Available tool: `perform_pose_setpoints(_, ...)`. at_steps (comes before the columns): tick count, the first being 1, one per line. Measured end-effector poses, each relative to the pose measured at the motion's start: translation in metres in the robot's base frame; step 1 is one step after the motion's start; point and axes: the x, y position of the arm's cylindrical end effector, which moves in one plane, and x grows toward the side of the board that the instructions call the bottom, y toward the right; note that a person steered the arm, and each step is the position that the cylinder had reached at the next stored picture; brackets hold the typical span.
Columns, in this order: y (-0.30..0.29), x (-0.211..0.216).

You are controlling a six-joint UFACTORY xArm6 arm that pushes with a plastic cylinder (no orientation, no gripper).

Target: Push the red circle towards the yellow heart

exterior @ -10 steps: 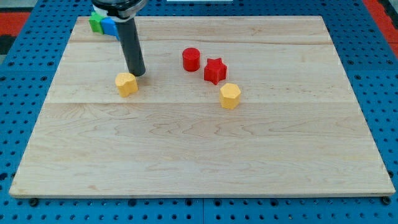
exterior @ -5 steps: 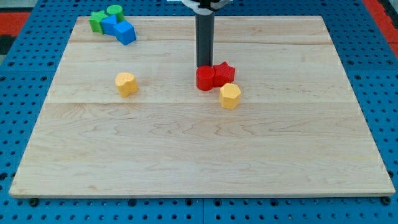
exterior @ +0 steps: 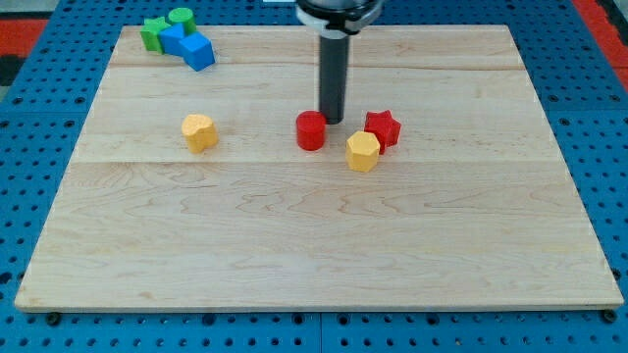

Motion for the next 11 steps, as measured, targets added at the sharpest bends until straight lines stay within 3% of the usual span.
perform_pose_setpoints(3, 0.003, 0.053)
perform_pose_setpoints(5, -0.052, 0.054)
perform_pose_setpoints(6, -0.049, 0.076)
perform_pose_setpoints(7, -0.076, 0.071)
perform_pose_setpoints(11, -0.082, 0.02)
